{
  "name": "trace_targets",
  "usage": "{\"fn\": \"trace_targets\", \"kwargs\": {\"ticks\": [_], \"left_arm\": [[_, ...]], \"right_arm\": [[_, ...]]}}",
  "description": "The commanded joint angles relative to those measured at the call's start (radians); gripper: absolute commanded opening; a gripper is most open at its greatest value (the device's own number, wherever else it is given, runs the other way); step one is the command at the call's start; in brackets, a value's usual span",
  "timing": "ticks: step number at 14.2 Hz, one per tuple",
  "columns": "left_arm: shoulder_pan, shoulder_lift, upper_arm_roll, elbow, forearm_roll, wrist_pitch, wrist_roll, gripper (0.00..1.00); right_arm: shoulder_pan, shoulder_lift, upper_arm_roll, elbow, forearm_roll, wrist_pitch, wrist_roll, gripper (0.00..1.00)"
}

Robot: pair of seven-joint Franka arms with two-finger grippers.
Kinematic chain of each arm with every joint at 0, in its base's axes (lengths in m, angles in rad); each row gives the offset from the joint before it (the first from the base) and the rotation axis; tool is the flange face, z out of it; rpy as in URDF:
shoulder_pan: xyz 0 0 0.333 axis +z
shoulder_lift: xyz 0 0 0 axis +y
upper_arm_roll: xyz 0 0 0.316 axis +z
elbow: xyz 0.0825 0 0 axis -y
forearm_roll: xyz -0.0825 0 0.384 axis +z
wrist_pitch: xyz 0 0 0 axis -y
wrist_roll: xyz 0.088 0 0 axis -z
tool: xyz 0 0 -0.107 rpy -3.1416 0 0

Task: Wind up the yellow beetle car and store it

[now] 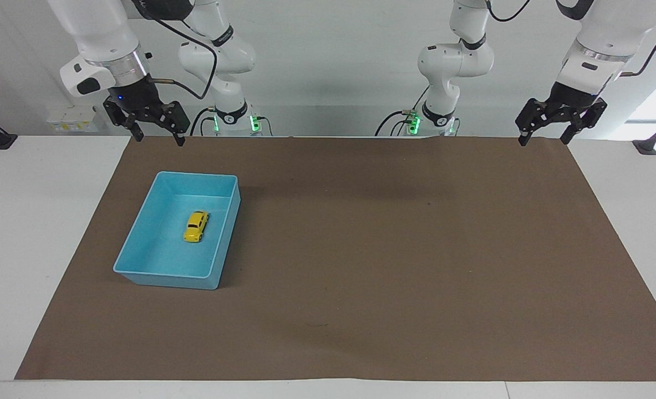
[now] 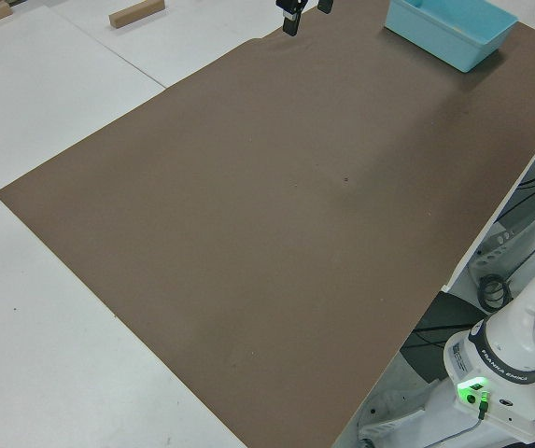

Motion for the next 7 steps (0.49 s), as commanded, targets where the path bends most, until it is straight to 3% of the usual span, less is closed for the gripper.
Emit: {"fn": "trace_targets", "kwargs": {"ticks": [1,7], "left_arm": [[0.011,-0.003,-0.006,0.014,0.004,-0.02,0.004,1.0],[0.011,-0.005,-0.006,0.013,0.004,-0.02,0.004,1.0]], "right_arm": [[-0.015,-0.011,0.019,0.007,0.014,-0.023,-0.001,1.0],[-0.001,-0.016,0.013,-0.001,0.015,-0.024,-0.001,1.0]]}}
